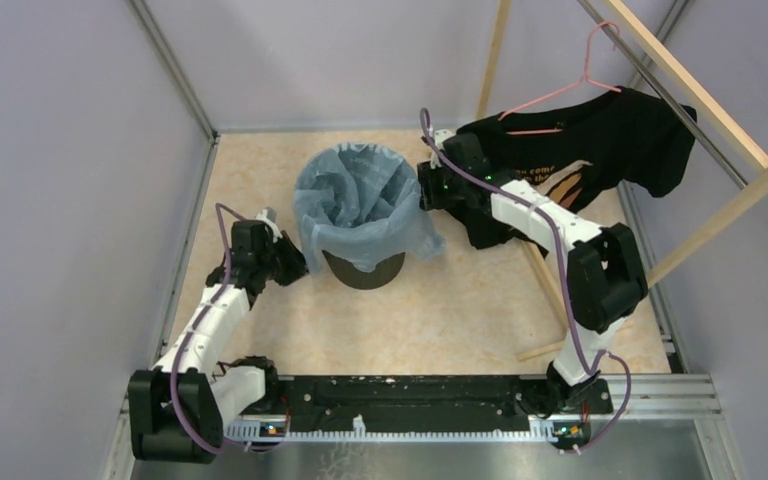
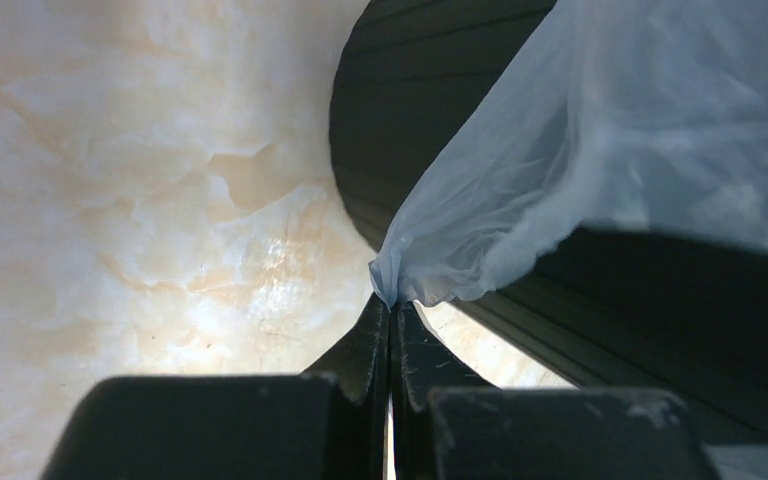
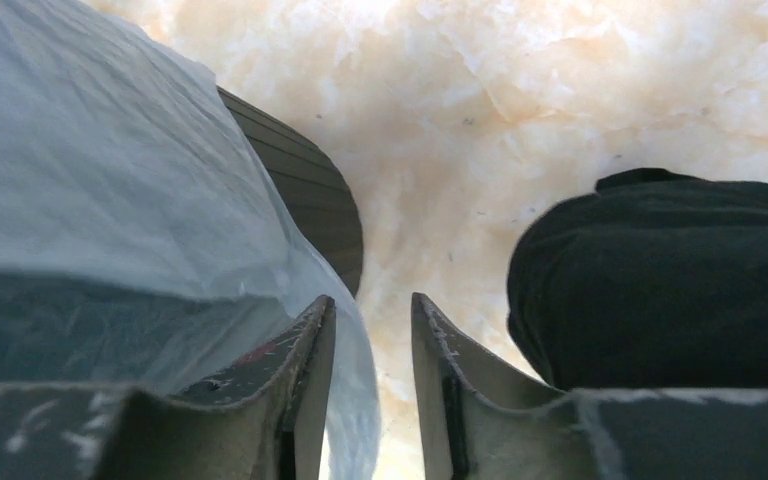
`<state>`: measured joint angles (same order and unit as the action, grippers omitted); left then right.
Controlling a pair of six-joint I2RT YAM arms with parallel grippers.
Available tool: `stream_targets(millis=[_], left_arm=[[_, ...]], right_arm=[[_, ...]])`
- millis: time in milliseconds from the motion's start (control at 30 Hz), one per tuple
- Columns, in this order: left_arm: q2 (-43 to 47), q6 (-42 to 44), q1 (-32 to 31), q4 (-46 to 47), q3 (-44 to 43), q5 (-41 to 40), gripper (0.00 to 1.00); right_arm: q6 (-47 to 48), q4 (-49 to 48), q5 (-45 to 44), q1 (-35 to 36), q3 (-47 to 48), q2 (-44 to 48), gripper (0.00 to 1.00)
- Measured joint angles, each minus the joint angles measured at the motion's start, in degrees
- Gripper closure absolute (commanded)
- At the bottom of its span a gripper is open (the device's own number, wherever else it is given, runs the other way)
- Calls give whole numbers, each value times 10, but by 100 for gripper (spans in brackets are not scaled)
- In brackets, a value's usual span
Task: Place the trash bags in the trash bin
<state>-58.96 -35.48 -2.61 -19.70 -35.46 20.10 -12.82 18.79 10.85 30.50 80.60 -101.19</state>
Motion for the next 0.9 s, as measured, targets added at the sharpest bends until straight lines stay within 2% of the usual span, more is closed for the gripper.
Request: stream_targets(millis=[167, 300, 500, 633, 900], left_arm=[[-24, -4, 0, 2, 32, 13, 100], [-25, -2, 0, 1, 32, 10, 100], [-25, 3, 0, 0, 29, 1, 100], [-25, 3, 0, 0, 29, 0, 100], [-25, 3, 0, 0, 29, 0, 100]], right_arm=[[16, 53, -29, 5, 27, 19, 35], [28, 102, -78, 18, 52, 70, 26], [37, 139, -127, 35, 49, 164, 25], [31, 127, -125, 35, -13, 216, 27], [-5, 62, -85, 40, -156, 208, 40]])
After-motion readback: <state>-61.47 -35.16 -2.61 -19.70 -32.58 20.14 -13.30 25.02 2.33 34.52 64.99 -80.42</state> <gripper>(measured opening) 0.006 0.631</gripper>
